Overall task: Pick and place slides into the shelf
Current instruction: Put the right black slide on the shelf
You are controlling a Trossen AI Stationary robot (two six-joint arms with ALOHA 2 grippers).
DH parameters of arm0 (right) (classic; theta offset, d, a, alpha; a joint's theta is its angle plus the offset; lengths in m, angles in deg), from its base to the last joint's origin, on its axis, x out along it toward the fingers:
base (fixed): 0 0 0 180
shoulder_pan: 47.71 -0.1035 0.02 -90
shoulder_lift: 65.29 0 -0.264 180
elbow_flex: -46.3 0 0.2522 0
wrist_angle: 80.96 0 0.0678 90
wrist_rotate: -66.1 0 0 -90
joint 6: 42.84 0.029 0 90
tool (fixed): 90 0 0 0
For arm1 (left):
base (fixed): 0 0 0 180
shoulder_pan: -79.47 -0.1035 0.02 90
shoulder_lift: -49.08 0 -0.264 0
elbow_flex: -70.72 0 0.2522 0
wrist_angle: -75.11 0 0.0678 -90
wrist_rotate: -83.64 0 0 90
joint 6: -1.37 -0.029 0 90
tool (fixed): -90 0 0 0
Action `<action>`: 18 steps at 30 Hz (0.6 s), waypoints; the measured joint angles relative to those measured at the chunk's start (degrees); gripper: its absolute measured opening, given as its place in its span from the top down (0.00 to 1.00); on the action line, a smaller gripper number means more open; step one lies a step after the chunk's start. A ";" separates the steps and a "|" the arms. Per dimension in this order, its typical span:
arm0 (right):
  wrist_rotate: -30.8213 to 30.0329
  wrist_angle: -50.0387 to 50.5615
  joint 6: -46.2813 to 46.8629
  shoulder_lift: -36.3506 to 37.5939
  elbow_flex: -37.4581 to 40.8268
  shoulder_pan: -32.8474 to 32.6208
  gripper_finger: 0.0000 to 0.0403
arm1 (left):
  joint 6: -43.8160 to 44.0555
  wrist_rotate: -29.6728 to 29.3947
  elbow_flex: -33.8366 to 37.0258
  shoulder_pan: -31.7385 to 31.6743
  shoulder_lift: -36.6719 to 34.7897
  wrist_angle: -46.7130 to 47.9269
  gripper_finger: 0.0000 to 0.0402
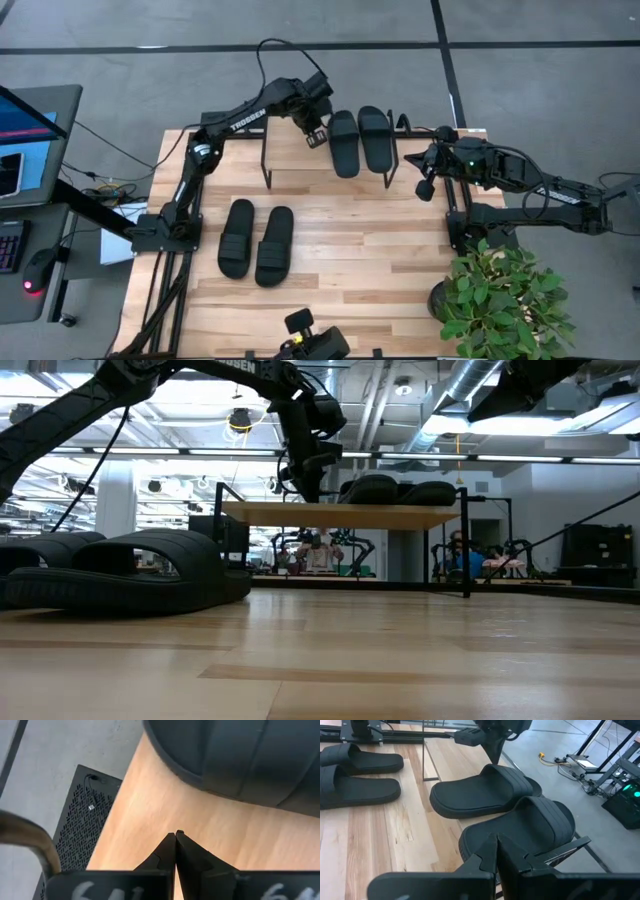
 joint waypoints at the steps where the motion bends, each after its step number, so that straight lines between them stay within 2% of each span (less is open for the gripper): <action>1: 0.00 0.00 0.02 0.00 0.00 0.00 1.00 | 0.04 0.19 0.00 0.19 0.01 -0.07 1.00; 9: 0.02 0.00 0.02 0.00 0.00 0.00 1.00 | 0.11 4.73 0.01 2.06 0.13 -2.89 1.00; 18: 0.00 0.00 0.04 0.00 0.00 0.00 1.00 | 0.00 5.93 0.01 3.93 0.14 -4.54 1.00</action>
